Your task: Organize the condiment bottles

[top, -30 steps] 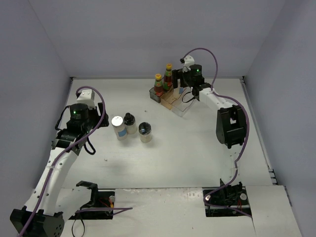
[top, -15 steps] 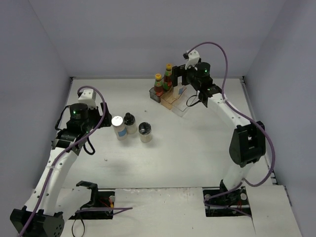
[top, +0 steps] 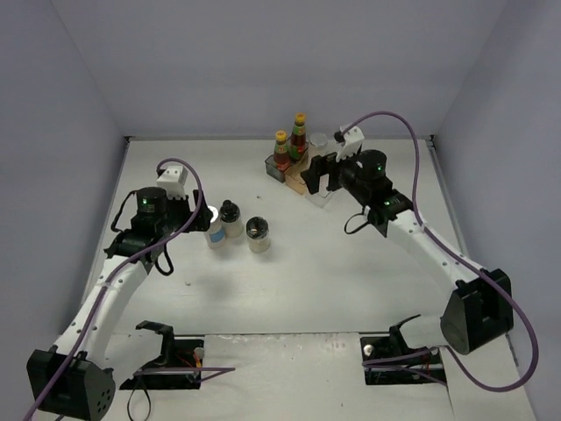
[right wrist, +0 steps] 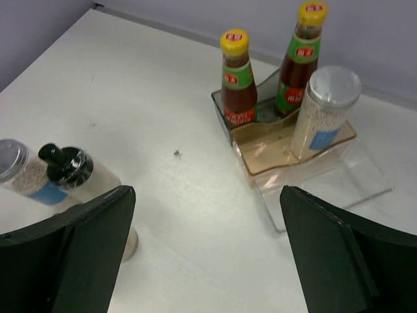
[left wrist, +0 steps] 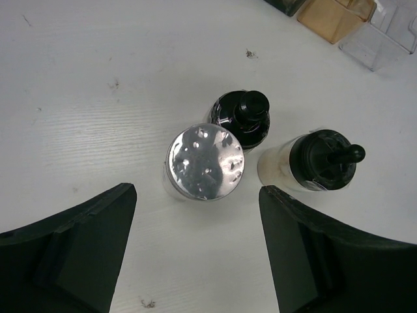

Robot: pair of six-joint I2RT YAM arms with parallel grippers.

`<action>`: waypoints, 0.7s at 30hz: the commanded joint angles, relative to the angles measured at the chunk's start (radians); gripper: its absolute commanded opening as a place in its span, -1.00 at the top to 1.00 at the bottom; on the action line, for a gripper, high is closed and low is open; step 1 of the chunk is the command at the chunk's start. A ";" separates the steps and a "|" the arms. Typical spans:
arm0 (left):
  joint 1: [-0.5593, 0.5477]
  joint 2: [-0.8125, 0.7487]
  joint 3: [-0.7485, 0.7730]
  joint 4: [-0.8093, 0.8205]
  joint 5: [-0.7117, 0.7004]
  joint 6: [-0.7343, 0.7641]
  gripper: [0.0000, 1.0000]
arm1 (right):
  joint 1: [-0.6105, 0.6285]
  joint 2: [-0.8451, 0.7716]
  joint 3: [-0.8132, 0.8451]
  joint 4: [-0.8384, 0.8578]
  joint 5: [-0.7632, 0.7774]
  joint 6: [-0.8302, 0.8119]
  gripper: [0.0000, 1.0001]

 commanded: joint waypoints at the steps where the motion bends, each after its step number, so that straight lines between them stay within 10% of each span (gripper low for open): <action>1: -0.020 0.034 0.013 0.121 0.020 0.033 -0.53 | -0.002 -0.129 -0.050 0.040 -0.018 0.053 -1.00; 21: -0.057 0.232 0.010 0.190 -0.019 0.041 -0.52 | -0.003 -0.335 -0.271 0.053 -0.008 0.119 -1.00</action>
